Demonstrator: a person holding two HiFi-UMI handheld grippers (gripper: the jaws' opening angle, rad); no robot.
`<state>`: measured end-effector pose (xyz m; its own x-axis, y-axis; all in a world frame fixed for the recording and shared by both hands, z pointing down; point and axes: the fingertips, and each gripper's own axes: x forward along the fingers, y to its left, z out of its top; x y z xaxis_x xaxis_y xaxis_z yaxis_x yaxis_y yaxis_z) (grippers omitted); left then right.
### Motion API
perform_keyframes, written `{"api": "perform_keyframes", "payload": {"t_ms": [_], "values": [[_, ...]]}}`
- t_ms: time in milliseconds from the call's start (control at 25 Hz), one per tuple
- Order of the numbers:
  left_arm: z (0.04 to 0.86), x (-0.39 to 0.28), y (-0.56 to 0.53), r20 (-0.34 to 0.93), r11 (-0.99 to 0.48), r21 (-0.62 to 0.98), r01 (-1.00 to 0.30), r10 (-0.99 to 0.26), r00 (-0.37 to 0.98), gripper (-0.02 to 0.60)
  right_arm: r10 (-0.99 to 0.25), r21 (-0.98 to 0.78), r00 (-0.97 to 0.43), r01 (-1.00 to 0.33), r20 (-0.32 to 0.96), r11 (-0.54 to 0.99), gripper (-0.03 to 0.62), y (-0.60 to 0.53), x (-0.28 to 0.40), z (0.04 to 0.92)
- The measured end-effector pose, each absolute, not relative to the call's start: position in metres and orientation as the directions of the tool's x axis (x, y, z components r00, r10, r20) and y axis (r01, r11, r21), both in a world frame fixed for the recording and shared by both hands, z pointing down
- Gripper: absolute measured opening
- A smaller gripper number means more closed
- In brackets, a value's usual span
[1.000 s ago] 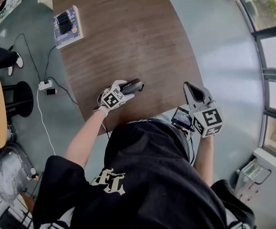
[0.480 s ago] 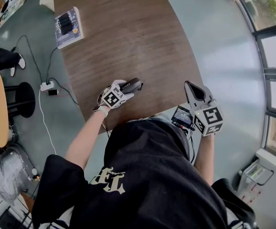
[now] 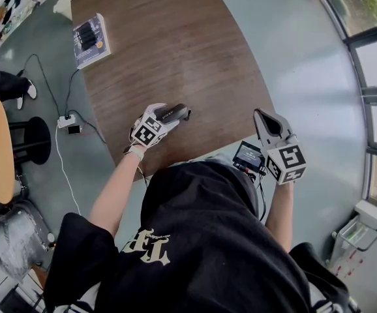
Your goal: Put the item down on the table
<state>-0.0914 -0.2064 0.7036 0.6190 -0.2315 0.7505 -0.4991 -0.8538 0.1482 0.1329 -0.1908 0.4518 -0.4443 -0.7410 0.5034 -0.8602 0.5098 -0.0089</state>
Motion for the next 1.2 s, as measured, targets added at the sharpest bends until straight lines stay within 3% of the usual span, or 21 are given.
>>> {"api": "perform_keyframes", "payload": {"t_ms": [400,600,680,1200], "values": [[0.589,-0.065,-0.219,0.502,-0.795,0.123,-0.594,-0.467,0.728,0.301,-0.765,-0.026,-0.455,-0.866,0.456,0.499,-0.012,-0.173,0.162,0.443],[0.546,-0.046,-0.205,0.398,-0.773,0.165,-0.613,-0.516,0.758,0.151,-0.763,-0.037,-0.478,-0.856,0.435,0.516,-0.012,-0.167,0.171,0.437],[0.534,-0.04,-0.196,0.368,-0.775,0.186,-0.604,-0.515,0.774,0.013,-0.761,-0.057,-0.491,-0.853,0.424,0.519,-0.012,-0.165,0.174,0.434],[0.482,-0.006,-0.137,0.245,-0.766,0.203,-0.61,-0.563,0.789,0.006,-0.701,-0.078,-0.595,-0.781,0.392,0.619,-0.012,-0.141,0.188,0.429]]}}
